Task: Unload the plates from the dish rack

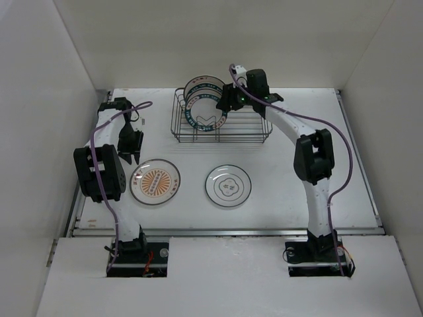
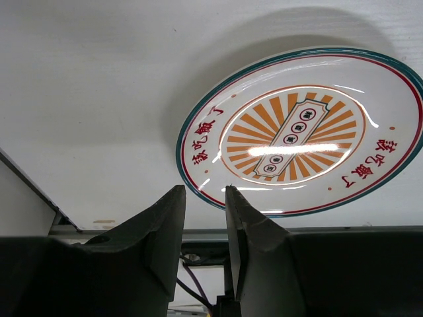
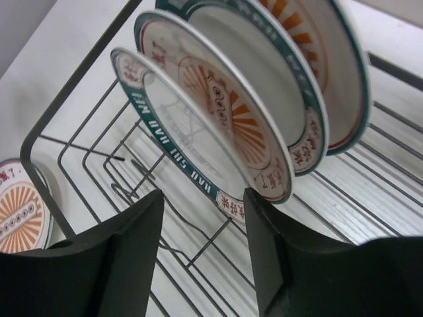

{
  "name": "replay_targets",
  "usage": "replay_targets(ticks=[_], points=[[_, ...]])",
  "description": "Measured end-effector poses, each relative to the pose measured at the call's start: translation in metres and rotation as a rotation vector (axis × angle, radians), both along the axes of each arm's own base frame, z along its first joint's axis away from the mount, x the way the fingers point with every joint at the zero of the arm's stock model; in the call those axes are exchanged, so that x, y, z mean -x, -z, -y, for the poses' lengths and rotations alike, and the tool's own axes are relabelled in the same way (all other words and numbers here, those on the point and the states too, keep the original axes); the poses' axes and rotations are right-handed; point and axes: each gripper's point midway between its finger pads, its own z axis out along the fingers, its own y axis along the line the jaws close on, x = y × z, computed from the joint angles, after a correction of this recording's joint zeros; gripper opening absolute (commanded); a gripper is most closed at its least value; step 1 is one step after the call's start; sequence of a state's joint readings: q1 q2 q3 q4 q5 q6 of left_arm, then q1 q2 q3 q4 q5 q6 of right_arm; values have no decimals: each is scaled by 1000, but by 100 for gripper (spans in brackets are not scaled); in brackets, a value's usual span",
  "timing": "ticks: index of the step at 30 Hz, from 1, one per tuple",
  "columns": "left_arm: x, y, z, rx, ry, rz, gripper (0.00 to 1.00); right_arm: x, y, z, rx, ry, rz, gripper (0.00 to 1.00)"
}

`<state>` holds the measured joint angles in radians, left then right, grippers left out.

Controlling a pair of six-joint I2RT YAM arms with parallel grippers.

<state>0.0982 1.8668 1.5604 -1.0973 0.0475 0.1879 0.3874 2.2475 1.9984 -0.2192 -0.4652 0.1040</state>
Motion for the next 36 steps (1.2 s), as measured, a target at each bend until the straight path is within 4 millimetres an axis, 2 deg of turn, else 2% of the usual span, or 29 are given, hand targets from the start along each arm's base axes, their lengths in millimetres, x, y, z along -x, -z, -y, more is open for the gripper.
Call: replay_targets(ticks=[4, 12, 16, 25, 27, 31, 34, 36], points=[[0, 1, 0, 0, 0, -2, 28, -7, -13, 8, 19, 49, 48, 59], [0, 1, -1, -3, -3, -3, 28, -21, -16, 14, 37, 88, 73, 59], [0, 1, -1, -5, -4, -4, 29, -24, -6, 11, 37, 79, 62, 48], [0, 2, -1, -7, -4, -7, 29, -23, 28, 3, 41, 35, -2, 36], [0, 3, -1, -7, -4, -10, 29, -22, 30, 3, 40, 31, -6, 32], [0, 3, -1, -6, -4, -12, 29, -23, 29, 3, 50, 22, 9, 9], [0, 3, -1, -7, -4, -12, 29, -23, 28, 3, 57, 6, 30, 0], [0, 3, -1, -7, -4, -12, 29, -23, 27, 3, 61, 1, 37, 0]])
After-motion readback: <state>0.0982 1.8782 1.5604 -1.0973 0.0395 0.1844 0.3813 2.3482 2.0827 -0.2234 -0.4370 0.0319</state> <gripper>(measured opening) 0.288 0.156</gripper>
